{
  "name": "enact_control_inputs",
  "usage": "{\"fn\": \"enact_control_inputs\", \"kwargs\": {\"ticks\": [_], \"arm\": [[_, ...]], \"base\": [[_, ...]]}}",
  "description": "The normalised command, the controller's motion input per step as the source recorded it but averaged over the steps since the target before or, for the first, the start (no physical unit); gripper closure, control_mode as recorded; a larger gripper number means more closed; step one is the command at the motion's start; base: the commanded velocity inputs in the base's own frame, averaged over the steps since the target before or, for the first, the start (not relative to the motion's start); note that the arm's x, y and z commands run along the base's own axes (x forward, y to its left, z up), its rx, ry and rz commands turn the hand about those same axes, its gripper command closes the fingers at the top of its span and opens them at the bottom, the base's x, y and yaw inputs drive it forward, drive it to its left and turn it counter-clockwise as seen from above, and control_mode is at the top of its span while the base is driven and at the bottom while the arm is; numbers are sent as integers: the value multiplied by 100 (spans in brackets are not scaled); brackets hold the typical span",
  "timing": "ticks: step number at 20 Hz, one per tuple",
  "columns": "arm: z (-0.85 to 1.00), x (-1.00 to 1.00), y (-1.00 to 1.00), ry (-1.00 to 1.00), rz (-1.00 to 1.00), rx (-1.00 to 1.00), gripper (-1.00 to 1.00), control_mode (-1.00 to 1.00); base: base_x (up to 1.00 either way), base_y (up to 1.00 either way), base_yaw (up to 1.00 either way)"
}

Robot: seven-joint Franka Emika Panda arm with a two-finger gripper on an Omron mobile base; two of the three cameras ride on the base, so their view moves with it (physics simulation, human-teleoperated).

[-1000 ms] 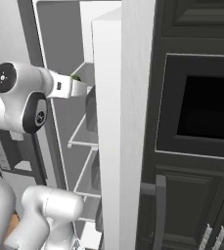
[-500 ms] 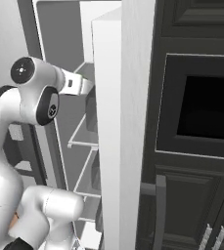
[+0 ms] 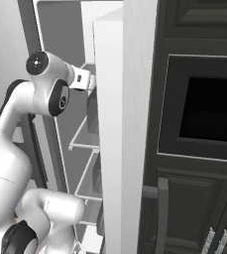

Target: Place the avocado in the correct fridge rack based on whether it is a fruit or vegetable. Finally, close the fridge door.

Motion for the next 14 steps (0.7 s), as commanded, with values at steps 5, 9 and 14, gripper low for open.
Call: {"fn": "enact_control_inputs", "kwargs": {"ticks": [5, 9, 14], "arm": [[-26, 52, -9, 0, 0, 2, 100, -100], [-17, 49, -14, 0, 0, 2, 100, -100], [-9, 51, -3, 0, 0, 0, 100, -100]], "base": [[0, 0, 0], [0, 0, 0], [0, 0, 0]]}}
